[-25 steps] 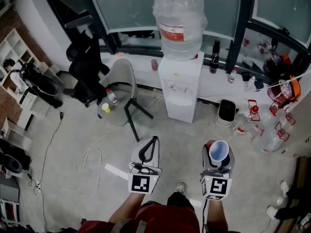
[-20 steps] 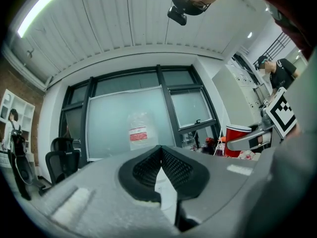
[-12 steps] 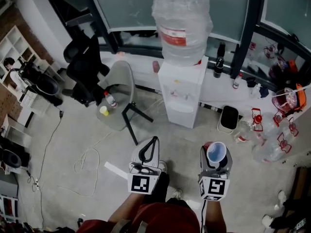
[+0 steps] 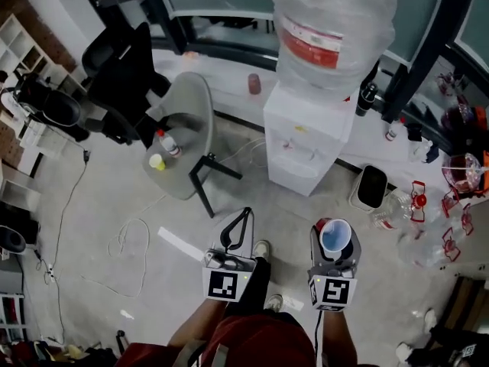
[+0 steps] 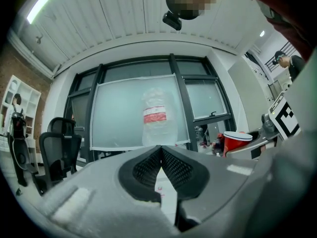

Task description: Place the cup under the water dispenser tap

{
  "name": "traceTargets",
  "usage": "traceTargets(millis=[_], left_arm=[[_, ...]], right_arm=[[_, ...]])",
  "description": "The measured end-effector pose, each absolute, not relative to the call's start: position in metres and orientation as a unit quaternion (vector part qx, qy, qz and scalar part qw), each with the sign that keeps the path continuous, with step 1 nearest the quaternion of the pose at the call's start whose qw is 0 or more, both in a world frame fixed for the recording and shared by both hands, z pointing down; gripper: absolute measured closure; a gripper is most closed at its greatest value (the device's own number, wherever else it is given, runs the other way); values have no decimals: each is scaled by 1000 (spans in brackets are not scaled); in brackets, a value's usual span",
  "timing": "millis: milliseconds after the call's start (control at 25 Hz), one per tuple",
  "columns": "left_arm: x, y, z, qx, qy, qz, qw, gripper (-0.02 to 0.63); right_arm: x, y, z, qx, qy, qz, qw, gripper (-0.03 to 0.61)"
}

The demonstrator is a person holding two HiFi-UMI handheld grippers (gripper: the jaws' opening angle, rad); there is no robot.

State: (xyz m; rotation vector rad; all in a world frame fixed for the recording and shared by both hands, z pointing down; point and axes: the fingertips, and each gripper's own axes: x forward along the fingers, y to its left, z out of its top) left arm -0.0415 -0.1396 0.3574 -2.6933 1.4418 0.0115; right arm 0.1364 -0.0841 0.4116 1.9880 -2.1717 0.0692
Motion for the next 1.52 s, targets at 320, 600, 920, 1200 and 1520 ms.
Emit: traceTargets(millis=[320,600,920,1200,1520], left_arm=[[-47,-229,441,-885,466,-17,20,614],[-47,-274,533,-889,456,-39,-2,614],[-44,-309,638,-894,441,-73,-29,612],[-32,-322,704,-898,430,-81,-53,612],[-37,-319,750,-897,425,-95,-78,612]], right_arm=[[105,-179,501,637,-757,51,137,293],[97,-234,598,626,-757,84,169,293],[92,-277,706,619,-747,125,207,293],[90,-294,781,606,-746,148,234,293],[90,-304,825,608,-738,159,246,295]])
